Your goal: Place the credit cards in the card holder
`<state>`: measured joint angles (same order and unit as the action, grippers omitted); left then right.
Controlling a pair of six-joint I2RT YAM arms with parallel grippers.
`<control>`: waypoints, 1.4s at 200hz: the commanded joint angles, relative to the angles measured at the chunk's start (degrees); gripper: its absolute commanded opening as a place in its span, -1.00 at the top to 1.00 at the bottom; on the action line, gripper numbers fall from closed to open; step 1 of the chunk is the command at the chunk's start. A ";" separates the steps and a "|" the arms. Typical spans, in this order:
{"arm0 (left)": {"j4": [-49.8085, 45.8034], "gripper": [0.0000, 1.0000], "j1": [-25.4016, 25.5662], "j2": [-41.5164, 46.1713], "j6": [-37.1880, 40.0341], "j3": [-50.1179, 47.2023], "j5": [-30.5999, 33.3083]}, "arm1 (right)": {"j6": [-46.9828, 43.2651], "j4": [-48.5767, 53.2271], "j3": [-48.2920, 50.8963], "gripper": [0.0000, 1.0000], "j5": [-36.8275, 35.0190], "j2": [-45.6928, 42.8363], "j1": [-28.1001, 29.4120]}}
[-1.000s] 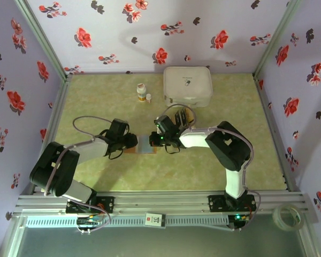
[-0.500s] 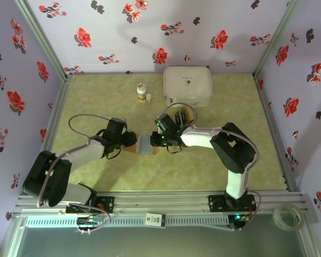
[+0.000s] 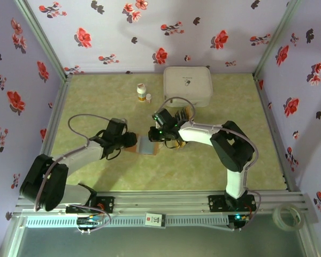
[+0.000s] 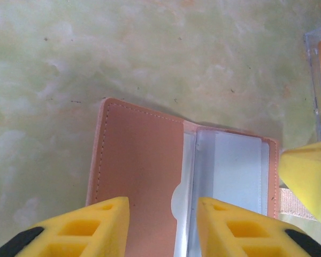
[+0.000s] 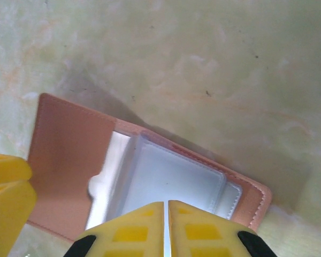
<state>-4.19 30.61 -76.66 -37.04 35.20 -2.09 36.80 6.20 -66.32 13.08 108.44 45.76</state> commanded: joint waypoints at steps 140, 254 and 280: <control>5.45 0.09 2.54 -3.71 1.94 -2.95 0.93 | -0.94 1.29 -2.36 0.88 0.35 4.57 -0.49; 7.99 -0.07 4.20 -4.28 3.55 -4.17 0.91 | 0.67 -0.39 -4.16 0.90 1.73 6.78 0.72; 8.33 -0.08 4.44 -4.36 3.98 -4.52 0.92 | 0.86 -0.43 -4.42 0.90 1.86 6.87 0.71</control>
<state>2.76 34.35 -80.31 -35.03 31.73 -1.93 36.58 5.85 -69.41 14.20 114.15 46.00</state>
